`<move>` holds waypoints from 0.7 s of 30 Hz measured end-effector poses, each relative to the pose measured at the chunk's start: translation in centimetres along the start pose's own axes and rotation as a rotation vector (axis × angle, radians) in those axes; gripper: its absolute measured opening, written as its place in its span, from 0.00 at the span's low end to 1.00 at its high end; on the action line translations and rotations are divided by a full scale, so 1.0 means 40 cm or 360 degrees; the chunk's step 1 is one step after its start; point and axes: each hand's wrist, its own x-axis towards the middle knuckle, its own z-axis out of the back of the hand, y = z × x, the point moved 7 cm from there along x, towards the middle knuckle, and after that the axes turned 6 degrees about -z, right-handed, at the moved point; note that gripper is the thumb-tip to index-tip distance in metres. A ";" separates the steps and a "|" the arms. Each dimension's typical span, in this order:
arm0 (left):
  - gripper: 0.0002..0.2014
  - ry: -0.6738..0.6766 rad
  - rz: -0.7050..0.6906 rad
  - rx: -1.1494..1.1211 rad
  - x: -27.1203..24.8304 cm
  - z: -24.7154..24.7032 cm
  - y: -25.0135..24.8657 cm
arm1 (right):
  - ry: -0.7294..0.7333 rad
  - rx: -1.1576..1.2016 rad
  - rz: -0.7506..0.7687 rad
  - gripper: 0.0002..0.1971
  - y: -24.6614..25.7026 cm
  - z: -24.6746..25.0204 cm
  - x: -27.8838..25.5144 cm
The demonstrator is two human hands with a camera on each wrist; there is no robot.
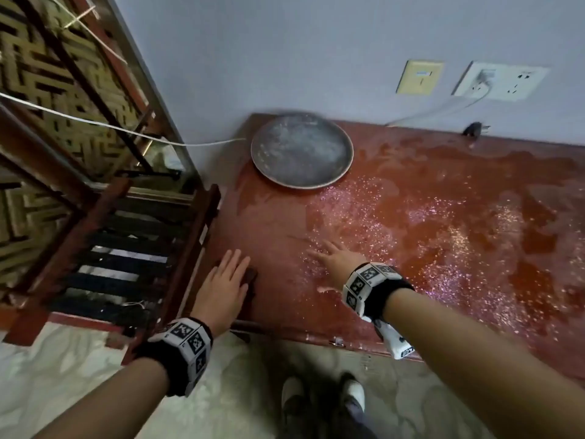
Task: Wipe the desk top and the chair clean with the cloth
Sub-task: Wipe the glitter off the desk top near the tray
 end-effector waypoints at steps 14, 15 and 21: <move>0.27 -0.0115 -0.0157 -0.0030 -0.032 -0.049 0.064 | 0.0063 -0.0080 -0.0027 0.51 0.011 -0.024 0.076; 0.26 -0.0164 -0.0157 -0.0070 -0.077 -0.058 0.053 | 0.0057 -0.0083 -0.0025 0.51 0.011 -0.026 0.075; 0.25 -0.0289 -0.0071 -0.0174 -0.123 -0.078 0.048 | 0.0077 -0.0081 -0.0037 0.50 0.018 -0.026 0.074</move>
